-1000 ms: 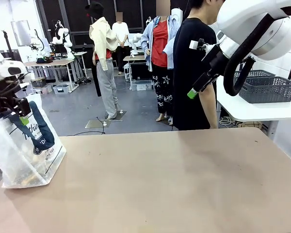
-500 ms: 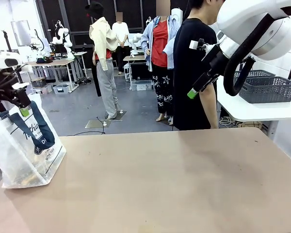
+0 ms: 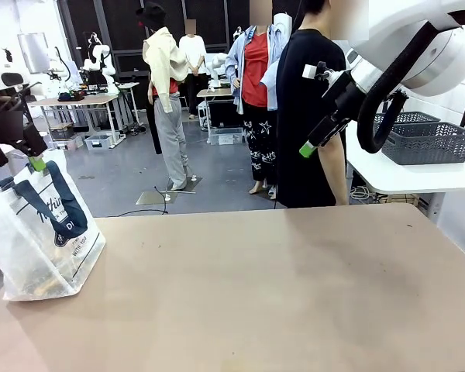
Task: Transfer purchased items from the store into the shopping bag.
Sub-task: Move the Reusable shopping bag to the right side of the table.
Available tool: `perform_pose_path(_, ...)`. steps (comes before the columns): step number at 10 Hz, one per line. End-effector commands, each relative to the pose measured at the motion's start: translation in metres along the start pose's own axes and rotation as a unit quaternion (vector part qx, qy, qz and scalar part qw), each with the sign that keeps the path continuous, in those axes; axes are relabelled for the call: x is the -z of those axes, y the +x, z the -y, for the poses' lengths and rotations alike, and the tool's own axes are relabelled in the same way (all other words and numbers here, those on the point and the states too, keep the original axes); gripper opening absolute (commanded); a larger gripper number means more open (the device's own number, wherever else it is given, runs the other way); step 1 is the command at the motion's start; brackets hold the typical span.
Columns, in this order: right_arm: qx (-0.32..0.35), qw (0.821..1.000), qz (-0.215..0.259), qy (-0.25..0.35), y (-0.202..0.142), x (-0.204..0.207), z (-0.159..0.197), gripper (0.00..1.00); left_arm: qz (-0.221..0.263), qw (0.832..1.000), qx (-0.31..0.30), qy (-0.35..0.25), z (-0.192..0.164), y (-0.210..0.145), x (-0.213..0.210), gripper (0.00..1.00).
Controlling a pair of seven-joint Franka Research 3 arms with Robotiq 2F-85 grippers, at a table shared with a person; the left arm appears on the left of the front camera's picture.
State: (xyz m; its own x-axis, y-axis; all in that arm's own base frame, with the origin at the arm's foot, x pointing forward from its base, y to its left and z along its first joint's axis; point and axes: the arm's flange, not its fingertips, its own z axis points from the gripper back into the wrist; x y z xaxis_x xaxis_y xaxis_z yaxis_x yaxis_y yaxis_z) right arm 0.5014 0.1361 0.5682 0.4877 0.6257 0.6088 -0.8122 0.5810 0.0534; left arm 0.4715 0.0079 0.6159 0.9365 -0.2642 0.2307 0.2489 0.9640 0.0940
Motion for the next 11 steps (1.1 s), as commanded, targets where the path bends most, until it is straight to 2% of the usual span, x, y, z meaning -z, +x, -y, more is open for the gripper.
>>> perform_pose_path(1, 0.006, 1.0, -0.007, -0.004, 0.0, 0.001, -0.002, 1.0, -0.002, 1.0, 0.0, -0.012, 0.003, -0.003, -0.004, 1.0)
perform_pose_path(3, 0.006, 1.0, -0.007, -0.004, 0.0, 0.001, -0.002, 1.0, 0.009, 1.0, -0.002, 0.0, 0.004, -0.003, -0.004, 1.0)
perform_pose_path(7, 0.006, 1.0, -0.007, -0.004, 0.0, 0.001, -0.002, 1.0, 0.001, 1.0, 0.002, -0.001, 0.003, -0.001, -0.003, 1.0)
perform_pose_path(9, 0.006, 1.0, -0.007, -0.004, 0.0, 0.001, -0.002, 1.0, -0.009, 0.993, 0.099, -0.062, 0.014, 0.002, -0.006, 1.0)
perform_pose_path(10, 0.006, 1.0, -0.007, -0.004, 0.0, 0.001, -0.002, 1.0, -0.014, 0.985, 0.145, -0.093, 0.02, 0.004, -0.007, 1.0)
perform_pose_path(11, 0.006, 1.0, -0.007, -0.004, 0.0, 0.001, -0.002, 1.0, 0.003, 0.971, 0.203, -0.126, 0.028, 0.006, -0.004, 1.0)
